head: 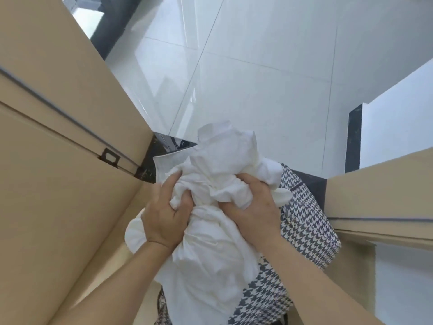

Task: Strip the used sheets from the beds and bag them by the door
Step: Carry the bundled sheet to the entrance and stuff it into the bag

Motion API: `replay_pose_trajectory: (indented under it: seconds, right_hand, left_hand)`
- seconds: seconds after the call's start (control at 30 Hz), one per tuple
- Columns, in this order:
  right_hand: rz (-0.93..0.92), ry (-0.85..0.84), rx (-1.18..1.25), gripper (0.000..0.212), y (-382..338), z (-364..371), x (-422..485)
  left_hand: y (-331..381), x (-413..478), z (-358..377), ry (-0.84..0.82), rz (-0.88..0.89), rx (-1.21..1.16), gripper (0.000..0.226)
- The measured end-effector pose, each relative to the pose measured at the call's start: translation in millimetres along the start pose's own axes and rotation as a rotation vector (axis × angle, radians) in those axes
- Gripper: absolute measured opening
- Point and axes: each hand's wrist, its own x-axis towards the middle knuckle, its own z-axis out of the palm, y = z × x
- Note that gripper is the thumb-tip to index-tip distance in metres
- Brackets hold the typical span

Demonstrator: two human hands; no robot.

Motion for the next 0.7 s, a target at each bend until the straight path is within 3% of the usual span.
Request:
replay_pose_trajectory:
  seconds: [0.3, 0.7]
  right_hand:
    - [0.131, 0.014, -0.146, 0.060, 103.6, -75.4, -17.9]
    - [0.026, -0.222, -0.238, 0.058, 158.4, -29.0, -44.2]
  left_hand:
    - [8.0, -64.0, 110.3, -0.328, -0.038, -0.182, 0.059]
    - [-79.5, -99.1, 127.7, -0.524, -0.184, -0.176, 0.069]
